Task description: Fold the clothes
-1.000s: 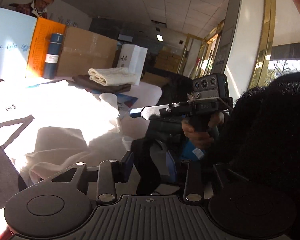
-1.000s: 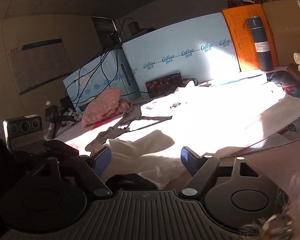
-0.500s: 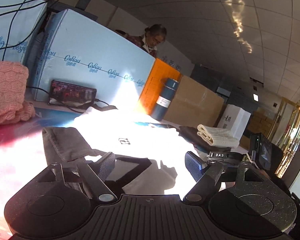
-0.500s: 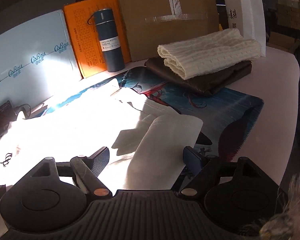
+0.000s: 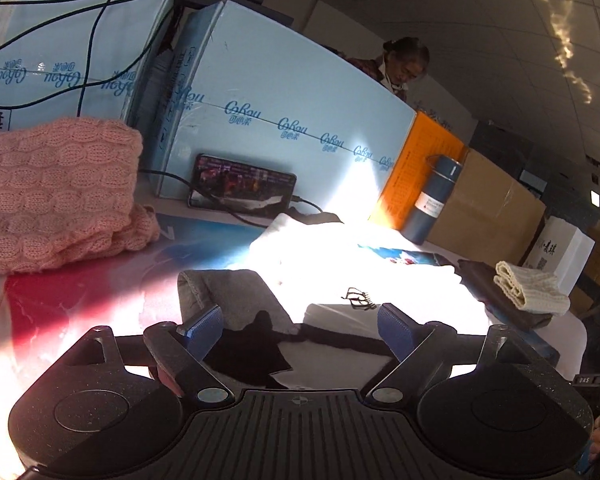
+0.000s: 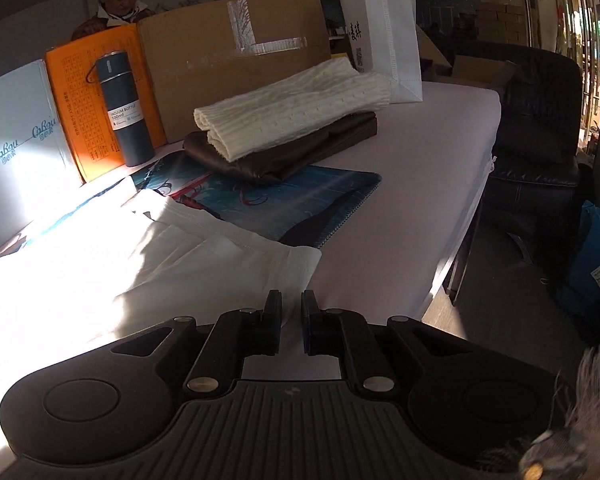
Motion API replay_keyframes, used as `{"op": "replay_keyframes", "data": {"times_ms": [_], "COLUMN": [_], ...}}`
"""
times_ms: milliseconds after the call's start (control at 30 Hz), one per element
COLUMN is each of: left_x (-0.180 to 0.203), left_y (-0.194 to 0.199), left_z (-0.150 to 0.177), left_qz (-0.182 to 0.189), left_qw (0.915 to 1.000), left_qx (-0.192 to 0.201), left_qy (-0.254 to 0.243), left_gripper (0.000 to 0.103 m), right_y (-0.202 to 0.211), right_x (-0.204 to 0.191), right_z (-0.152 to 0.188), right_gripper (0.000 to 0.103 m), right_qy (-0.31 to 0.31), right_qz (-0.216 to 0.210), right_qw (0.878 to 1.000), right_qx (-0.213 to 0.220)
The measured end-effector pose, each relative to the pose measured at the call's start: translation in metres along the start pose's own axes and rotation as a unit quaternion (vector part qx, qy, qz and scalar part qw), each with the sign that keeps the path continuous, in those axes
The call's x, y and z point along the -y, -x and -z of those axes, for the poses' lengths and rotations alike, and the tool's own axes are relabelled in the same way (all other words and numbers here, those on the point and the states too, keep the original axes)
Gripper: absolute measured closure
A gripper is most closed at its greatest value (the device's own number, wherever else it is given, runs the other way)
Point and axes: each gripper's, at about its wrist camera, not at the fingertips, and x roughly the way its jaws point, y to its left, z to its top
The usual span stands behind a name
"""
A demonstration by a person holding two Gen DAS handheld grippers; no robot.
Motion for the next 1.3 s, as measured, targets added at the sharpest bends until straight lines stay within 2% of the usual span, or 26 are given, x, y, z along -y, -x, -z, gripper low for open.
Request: {"op": "replay_keyframes", "data": {"times_ms": [67,133,200,267,333,400,433,467,567,600,667,733,900,933,967,1033,1167,1300], "left_x": [0.002,0.003,0.002,-0.002,-0.007,-0.012,-0.014,-0.017,-0.022,-0.023,-0.025,-0.028,-0.031,-0.031,-0.031,-0.031,-0.032,-0.032], "left_y": [-0.006,-0.014,-0.022,-0.029,-0.032,-0.034,-0.035,-0.035,-0.035,-0.036,-0.035,-0.035,-0.036,-0.036,-0.036,-0.035,-0.035,-0.035], "left_z": [-0.003,-0.005,-0.006,-0.003,0.000,0.003,0.005,0.005,0.006,0.006,0.006,0.006,0.006,0.006,0.006,0.006,0.006,0.005], "left_qz": [-0.007,-0.016,-0.024,-0.032,-0.038,-0.043,-0.046,-0.047,-0.051,-0.052,-0.051,-0.048,-0.044,-0.043,-0.043,-0.043,-0.043,-0.041], "left_qw": [0.9998,0.9995,0.9991,0.9988,0.9986,0.9983,0.9982,0.9981,0.9977,0.9975,0.9976,0.9975,0.9973,0.9973,0.9973,0.9973,0.9972,0.9973], "left_qx": [-0.001,-0.003,-0.007,-0.020,-0.028,-0.035,-0.038,-0.040,-0.043,-0.044,-0.043,-0.044,-0.046,-0.046,-0.046,-0.044,-0.044,-0.044], "left_qy": [-0.016,-0.027,-0.035,-0.033,-0.025,-0.016,-0.011,-0.006,0.011,0.015,0.021,0.029,0.038,0.038,0.038,0.040,0.042,0.041], "left_gripper": [0.013,0.012,0.012,0.012,0.012,0.012,0.012,0.012,0.012,0.012,0.012,0.012,0.012,0.012,0.012,0.012,0.012,0.012], "right_y": [0.000,-0.001,-0.003,-0.009,-0.018,-0.018,-0.020,-0.025,-0.051,-0.059,-0.068,-0.072,-0.064,-0.063,-0.061,-0.053,-0.039,-0.032], "right_x": [0.005,0.010,0.012,0.008,-0.005,-0.022,-0.030,-0.036,-0.048,-0.052,-0.059,-0.061,-0.061,-0.060,-0.059,-0.056,-0.048,-0.034], "right_z": [-0.002,-0.005,-0.010,-0.019,-0.033,-0.044,-0.049,-0.053,-0.056,-0.055,-0.048,-0.040,-0.030,-0.030,-0.029,-0.028,-0.026,-0.022], "right_gripper": [0.087,0.058,0.055,0.045,0.041,0.038,0.029,0.029,0.035,0.039,0.059,0.066,0.067,0.073,0.087,0.098,0.100,0.102], "right_qy": [-0.008,-0.028,-0.040,-0.025,0.024,0.077,0.103,0.125,0.139,0.145,0.160,0.168,0.184,0.187,0.189,0.193,0.198,0.187], "right_qz": [0.018,0.020,0.001,-0.022,-0.038,-0.011,-0.013,-0.032,-0.096,-0.104,-0.098,-0.102,-0.124,-0.126,-0.125,-0.118,-0.103,-0.081], "right_qw": [1.000,0.999,0.998,0.998,0.997,0.992,0.988,0.985,0.985,0.984,0.982,0.980,0.975,0.974,0.974,0.974,0.975,0.979], "right_qx": [0.007,0.023,0.038,0.049,0.061,0.101,0.115,0.112,0.041,0.022,0.000,-0.011,-0.009,-0.010,-0.008,0.000,0.016,0.011]}}
